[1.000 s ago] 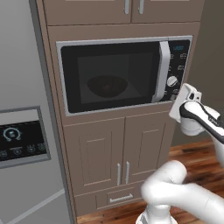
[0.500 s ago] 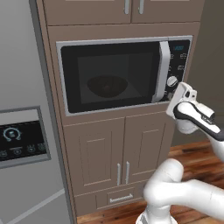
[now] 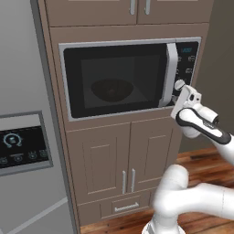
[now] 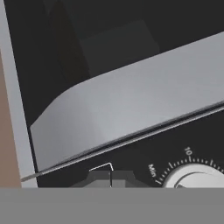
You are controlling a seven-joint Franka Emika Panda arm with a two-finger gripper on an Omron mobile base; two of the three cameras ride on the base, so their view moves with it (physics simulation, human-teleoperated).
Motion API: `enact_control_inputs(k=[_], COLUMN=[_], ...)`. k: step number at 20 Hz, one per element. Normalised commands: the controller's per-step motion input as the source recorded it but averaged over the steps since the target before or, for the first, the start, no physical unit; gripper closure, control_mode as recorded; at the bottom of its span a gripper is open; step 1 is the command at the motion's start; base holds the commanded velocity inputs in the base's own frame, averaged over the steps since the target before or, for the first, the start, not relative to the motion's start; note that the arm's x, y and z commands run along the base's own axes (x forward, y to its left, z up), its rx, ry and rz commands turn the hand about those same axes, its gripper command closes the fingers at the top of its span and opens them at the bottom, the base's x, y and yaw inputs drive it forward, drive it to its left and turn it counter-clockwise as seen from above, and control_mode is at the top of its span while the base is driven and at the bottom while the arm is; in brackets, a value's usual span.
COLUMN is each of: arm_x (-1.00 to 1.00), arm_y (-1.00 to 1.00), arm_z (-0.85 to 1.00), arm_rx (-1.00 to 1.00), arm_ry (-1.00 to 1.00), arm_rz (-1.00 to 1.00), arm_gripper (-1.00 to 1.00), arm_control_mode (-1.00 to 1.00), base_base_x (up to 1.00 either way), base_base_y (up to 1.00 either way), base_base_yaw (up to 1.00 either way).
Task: Pick the mushroom from the sink and place it in the bowl. Then pick the bowl and place it in the microwave. Then close the microwave door and press the start button.
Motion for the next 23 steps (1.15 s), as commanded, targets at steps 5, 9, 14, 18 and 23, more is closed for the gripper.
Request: enact_control_inputs(k=[5,9,14,18,23], arm_x=[0.38,0.43,0.38,0.27,0.09], arm_y=[-0.15,-0.04,0.00,0.00,0.00], arm_z=[-0.08,-0.13,-0.22,-0.19,-0.11], arm_rx=[0.00,0.00,0.00,0.00,0.00], arm_ry=[0.00,0.00,0.00,0.00,0.01], arm_rz=[0.00,0.00,0.00,0.00,0.00], arm_gripper=[1.00,1.00,1.00,1.00,1.00], arm_control_mode=[-1.00,-1.00,-1.00,-1.00,-1.00], base_base_x=[0.00,0.00,0.00,0.00,0.00], base_base_y=[0.00,0.00,0.00,0.00,0.00], base_base_yaw=[0.00,0.00,0.00,0.00,0.00])
